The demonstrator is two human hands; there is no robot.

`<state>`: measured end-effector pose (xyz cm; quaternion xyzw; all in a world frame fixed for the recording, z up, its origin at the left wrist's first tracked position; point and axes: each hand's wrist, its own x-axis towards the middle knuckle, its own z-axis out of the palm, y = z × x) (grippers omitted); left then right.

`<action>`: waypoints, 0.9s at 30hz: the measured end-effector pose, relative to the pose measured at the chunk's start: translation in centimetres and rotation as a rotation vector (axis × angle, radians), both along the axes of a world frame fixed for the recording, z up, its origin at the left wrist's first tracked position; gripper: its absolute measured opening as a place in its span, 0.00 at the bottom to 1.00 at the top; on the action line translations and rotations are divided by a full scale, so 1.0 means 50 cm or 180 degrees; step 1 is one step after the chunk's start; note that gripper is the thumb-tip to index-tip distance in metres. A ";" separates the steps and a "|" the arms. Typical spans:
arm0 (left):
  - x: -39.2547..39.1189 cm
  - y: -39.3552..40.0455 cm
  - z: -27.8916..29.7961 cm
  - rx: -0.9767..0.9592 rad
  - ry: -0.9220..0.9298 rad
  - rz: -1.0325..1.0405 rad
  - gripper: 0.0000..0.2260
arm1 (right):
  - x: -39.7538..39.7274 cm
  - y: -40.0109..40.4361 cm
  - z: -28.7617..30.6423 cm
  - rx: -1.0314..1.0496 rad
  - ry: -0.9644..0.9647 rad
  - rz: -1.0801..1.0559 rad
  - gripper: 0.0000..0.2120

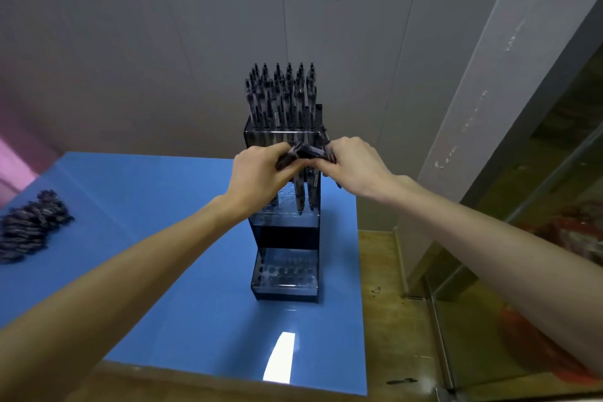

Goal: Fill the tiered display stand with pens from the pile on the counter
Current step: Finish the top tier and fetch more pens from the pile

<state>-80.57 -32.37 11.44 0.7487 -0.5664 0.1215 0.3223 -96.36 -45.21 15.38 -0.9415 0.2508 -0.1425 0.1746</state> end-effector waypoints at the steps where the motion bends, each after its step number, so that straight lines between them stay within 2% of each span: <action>1: 0.000 0.005 -0.004 0.0092 -0.0092 -0.0114 0.16 | 0.000 0.004 0.000 0.0004 -0.0001 -0.0026 0.20; 3: -0.005 0.017 -0.022 0.0291 -0.0243 -0.0326 0.16 | 0.001 0.015 -0.002 0.0055 -0.0002 -0.0045 0.18; 6: -0.012 0.027 -0.037 0.0288 -0.0047 -0.0303 0.15 | 0.007 0.035 -0.005 0.0257 -0.0035 -0.0087 0.14; 9: -0.008 0.023 -0.043 0.0449 -0.0037 -0.0308 0.16 | 0.014 0.045 -0.009 -0.0141 0.0308 -0.0110 0.17; 12: -0.006 0.026 -0.046 0.0541 -0.0037 -0.0317 0.17 | 0.014 0.045 -0.025 -0.0053 0.0521 -0.0154 0.17; 15: -0.012 0.031 -0.050 0.0557 0.0083 -0.0295 0.17 | 0.013 0.048 -0.041 0.0080 0.0445 -0.0241 0.15; 19: -0.022 0.045 -0.052 0.0376 0.0156 -0.0115 0.17 | 0.004 0.049 -0.051 -0.0065 0.0402 -0.0267 0.17; 24: -0.022 0.067 -0.035 0.0100 0.0567 -0.0119 0.17 | -0.018 0.054 -0.073 0.0428 -0.0239 -0.0607 0.20; 27: -0.012 0.068 -0.021 0.0048 0.0699 0.0048 0.22 | -0.028 0.056 -0.073 0.0803 -0.0761 -0.0942 0.20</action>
